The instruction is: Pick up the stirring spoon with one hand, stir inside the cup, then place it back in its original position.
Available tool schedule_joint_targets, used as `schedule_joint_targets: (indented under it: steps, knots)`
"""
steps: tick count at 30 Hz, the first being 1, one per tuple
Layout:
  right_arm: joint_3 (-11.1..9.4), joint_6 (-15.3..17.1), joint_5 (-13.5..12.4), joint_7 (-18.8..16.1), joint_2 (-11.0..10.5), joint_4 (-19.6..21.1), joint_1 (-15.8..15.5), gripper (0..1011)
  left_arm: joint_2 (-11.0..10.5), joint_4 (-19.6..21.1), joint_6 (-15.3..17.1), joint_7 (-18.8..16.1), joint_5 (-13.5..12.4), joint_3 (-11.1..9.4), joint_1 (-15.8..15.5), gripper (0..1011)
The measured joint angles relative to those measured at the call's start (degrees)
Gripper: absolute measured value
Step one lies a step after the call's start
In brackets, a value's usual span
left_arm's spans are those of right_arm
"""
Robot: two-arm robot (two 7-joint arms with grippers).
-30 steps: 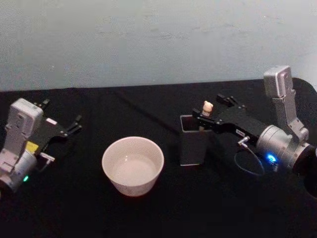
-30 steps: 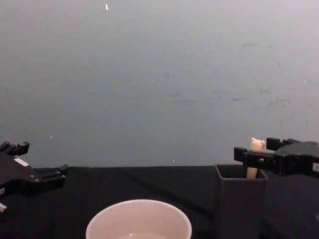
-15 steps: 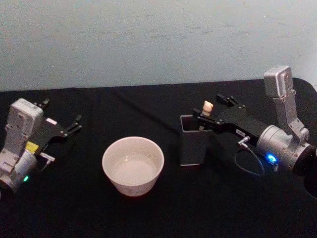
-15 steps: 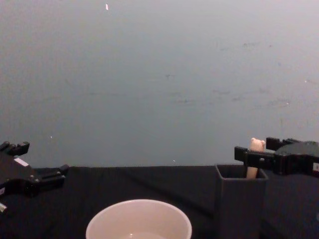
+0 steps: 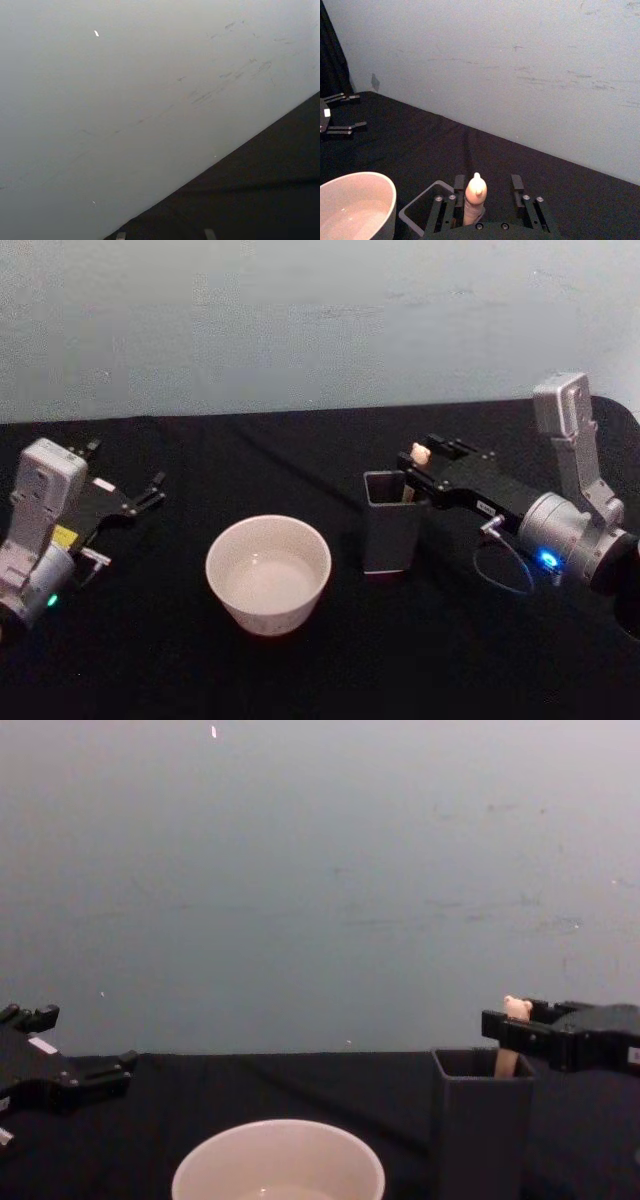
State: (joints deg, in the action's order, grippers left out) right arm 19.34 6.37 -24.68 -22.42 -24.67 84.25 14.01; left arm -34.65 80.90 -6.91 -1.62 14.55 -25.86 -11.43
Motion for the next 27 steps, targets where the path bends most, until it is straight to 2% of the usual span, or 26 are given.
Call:
schedule_joint_targets:
  steps: [11, 23, 27]
  knots:
    - [0.00, -0.02, -0.01, 0.00, 0.00, 0.00, 0.00, 230, 0.00, 0.00, 0.00, 0.00, 0.00, 0.00, 0.00, 1001]
    - [0.00, -0.02, 0.00, -0.02, 0.00, 0.00, 0.00, 216, 0.00, 0.00, 0.00, 0.00, 0.00, 0.00, -0.01, 1001]
    - [-0.18, 0.80, -0.92, -0.55, -0.06, 0.32, -0.16, 216, 0.00, 0.00, 0.00, 0.00, 0.00, 0.00, 0.00, 1001]
